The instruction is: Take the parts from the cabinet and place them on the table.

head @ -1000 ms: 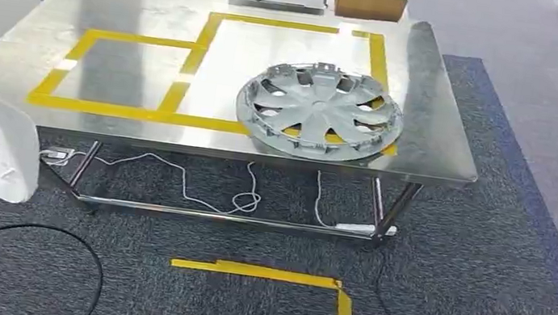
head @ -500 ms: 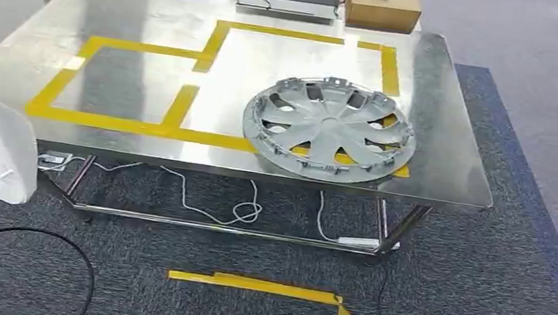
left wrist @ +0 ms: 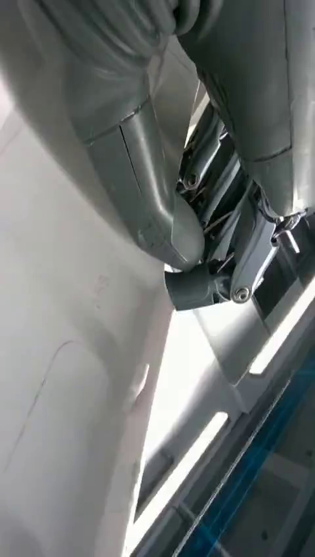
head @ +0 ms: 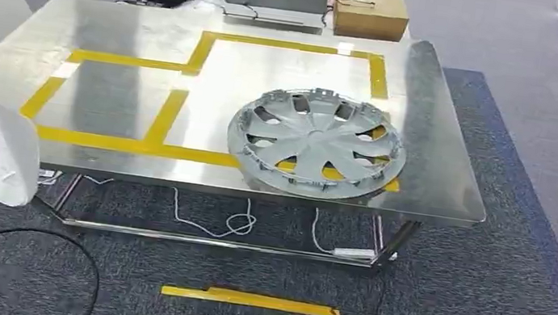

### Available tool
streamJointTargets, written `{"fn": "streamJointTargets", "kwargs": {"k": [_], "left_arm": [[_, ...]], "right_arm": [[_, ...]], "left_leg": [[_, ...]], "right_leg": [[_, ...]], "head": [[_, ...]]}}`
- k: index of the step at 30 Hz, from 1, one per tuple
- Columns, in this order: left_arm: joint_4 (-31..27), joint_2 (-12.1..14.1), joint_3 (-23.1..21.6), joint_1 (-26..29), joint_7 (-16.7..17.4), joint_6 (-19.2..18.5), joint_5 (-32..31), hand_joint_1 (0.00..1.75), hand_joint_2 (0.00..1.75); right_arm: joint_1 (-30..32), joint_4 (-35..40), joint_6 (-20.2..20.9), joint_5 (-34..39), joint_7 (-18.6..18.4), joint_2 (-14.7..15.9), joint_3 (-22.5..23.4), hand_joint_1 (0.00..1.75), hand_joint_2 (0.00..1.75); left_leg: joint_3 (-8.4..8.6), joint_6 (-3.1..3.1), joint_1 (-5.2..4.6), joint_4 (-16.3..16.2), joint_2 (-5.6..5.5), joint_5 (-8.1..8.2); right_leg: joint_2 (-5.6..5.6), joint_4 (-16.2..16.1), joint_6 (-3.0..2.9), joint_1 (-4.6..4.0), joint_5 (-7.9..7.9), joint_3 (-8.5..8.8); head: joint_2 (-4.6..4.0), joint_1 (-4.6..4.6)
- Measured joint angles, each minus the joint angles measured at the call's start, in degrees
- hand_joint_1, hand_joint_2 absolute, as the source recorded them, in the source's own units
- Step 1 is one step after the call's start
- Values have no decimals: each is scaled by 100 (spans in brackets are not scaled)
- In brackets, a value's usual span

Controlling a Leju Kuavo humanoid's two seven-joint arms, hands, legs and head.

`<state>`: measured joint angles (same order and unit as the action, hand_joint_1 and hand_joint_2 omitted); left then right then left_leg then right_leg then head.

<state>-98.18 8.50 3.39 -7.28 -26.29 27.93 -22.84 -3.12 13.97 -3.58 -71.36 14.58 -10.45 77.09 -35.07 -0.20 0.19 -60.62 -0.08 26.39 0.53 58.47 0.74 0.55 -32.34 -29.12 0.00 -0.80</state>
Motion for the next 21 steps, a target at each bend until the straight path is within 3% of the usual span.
{"fn": "streamJointTargets", "kwargs": {"k": [2,3,5,6,8,9,10,11,13,15,17,19,20,21], "left_arm": [[-6,7,2,33,0,2,2,175,175],[-11,13,15,53,0,7,2,175,175],[-22,13,31,83,-15,7,19,175,175],[-24,13,39,86,-20,4,44,175,175],[-24,11,41,122,-26,-2,44,175,175],[-24,4,41,136,-28,-15,44,175,175],[-24,2,41,147,-28,-28,46,175,175],[-24,0,41,149,-28,-54,46,175,175],[-24,-4,41,148,-28,-66,46,175,175],[-20,-4,42,134,-28,-68,46,175,175],[-20,-9,41,146,-28,-66,46,175,175],[-28,-4,44,139,-22,-68,39,175,175],[-28,0,44,126,-22,-68,33,175,175],[-28,7,46,110,-22,-68,24,175,175]], "right_arm": [[0,0,-2,0,0,0,0,0,0],[-16,0,-11,0,2,2,0,0,0],[-11,0,-20,0,17,4,0,0,0],[-18,0,-20,2,17,4,0,0,0],[-12,0,-20,0,17,7,0,0,0],[-1,0,-20,0,17,7,0,0,0],[8,-2,-17,0,17,7,0,0,0],[17,-2,-17,0,15,7,0,0,0],[17,-2,-15,-2,15,11,0,0,0],[4,-2,-13,-2,8,22,-4,0,0],[7,-2,-13,-2,4,24,-4,0,0],[16,-2,-13,-2,4,22,-4,0,0],[15,-2,-13,2,11,22,-2,0,0],[3,-2,-13,2,13,22,-2,0,0]], "left_leg": [[-22,51,-19,41,-23,95],[55,87,6,113,-36,99],[212,147,51,220,-22,108],[236,168,51,221,-20,124],[271,198,42,220,-17,188],[303,203,38,220,-21,222],[351,203,35,220,-32,261],[420,199,34,220,-43,311],[587,169,31,221,-48,425],[572,94,10,211,-62,496],[568,40,36,259,-54,495],[630,-28,39,263,-43,556],[580,-58,40,95,-29,610],[384,-84,44,-274,-29,760]], "right_leg": [[-45,-62,60,14,-8,-16],[-56,-101,105,-8,-30,95],[-51,109,147,-2,-148,9],[-50,527,158,4,-305,-237],[-50,1471,177,5,-570,-893],[-50,1702,179,3,-535,-1130],[-51,1645,172,3,-347,-1211],[-50,1345,159,3,-28,-1163],[-50,359,93,-8,698,-839],[-46,80,23,-54,595,-641],[-38,62,-23,-80,521,-641],[-36,-30,-79,-12,516,-547],[-37,-53,-119,-6,489,-487],[-42,-57,-147,-4,464,-446]], "head": [[0,21],[0,10],[-2,60],[0,69],[0,63],[0,58],[0,63],[0,60],[0,63],[0,43],[0,36],[0,32],[0,15],[0,12]]}}
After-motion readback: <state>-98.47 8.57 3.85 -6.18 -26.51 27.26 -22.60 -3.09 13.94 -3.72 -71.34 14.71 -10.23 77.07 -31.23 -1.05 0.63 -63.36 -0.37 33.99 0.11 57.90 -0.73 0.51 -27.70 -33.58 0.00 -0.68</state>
